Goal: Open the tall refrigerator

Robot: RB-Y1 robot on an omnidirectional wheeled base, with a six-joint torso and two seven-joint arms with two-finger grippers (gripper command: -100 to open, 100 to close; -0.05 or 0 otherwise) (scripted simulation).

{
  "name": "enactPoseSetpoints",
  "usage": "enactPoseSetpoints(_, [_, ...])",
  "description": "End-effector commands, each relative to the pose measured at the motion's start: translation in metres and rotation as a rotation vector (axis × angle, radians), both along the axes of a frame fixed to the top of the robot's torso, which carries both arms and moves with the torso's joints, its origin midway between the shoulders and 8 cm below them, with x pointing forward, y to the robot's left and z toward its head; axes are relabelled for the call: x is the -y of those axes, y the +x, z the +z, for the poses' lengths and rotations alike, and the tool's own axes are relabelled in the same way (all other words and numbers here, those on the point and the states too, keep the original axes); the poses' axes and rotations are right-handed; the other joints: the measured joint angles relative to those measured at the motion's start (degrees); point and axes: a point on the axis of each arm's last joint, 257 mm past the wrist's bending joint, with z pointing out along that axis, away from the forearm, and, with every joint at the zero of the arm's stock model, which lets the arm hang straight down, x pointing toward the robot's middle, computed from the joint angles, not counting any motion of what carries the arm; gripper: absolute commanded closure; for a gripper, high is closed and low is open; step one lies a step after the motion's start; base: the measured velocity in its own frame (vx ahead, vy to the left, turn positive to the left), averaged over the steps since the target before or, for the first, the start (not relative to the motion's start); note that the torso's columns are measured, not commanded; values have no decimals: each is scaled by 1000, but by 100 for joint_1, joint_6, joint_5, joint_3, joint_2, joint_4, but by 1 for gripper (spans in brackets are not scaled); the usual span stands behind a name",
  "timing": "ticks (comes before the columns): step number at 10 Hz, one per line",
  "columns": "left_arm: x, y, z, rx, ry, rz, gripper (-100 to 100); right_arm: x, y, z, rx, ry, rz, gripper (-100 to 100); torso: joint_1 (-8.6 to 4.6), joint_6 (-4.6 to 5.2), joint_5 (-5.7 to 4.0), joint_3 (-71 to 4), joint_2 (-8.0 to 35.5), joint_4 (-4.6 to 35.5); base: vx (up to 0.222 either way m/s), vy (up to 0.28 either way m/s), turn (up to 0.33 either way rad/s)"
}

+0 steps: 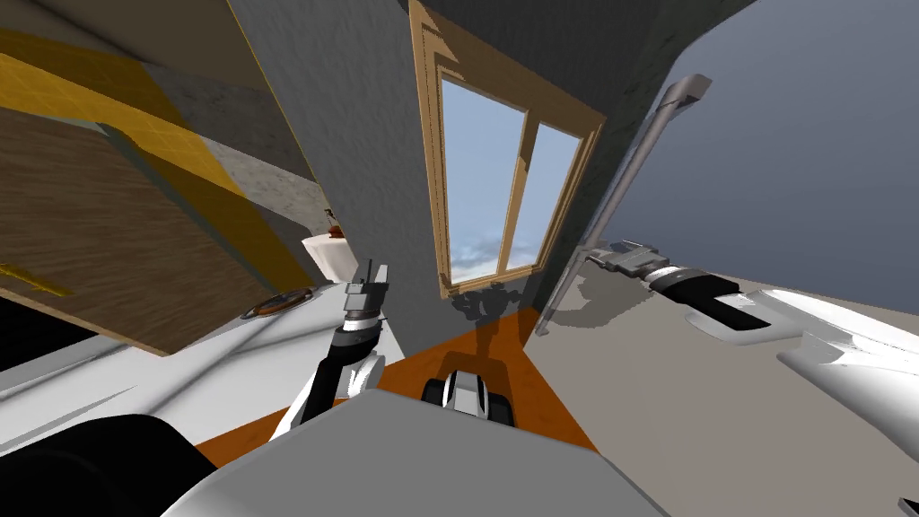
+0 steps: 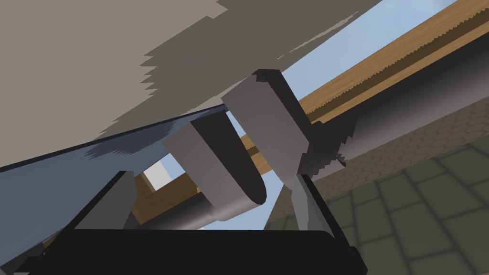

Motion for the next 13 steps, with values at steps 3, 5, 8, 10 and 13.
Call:
enactPoseSetpoints(3, [0,0,0,0,0,0,0,-90,31,5,8,-1,118,-100,7,-15,3,0,3,2,63,-39,-264])
enactPoseSetpoints(5, [0,0,0,0,0,0,0,-94,32,-2,-5,-5,125,-100,8,-19,1,-10,-14,-6,48,-19,-82])
enactPoseSetpoints(8, [0,0,0,0,0,0,0,-156,47,3,0,3,197,-100,13,-22,1,-14,-20,-9,69,-29,-267])
enactPoseSetpoints(10, [0,0,0,0,0,0,0,-191,50,11,13,7,241,-100,11,-27,-3,-10,-15,-15,73,-34,-236])
enactPoseSetpoints(13, [0,0,0,0,0,0,0,-243,49,7,3,-1,315,-100,28,-24,5,-15,-24,-16,74,-29,-192])
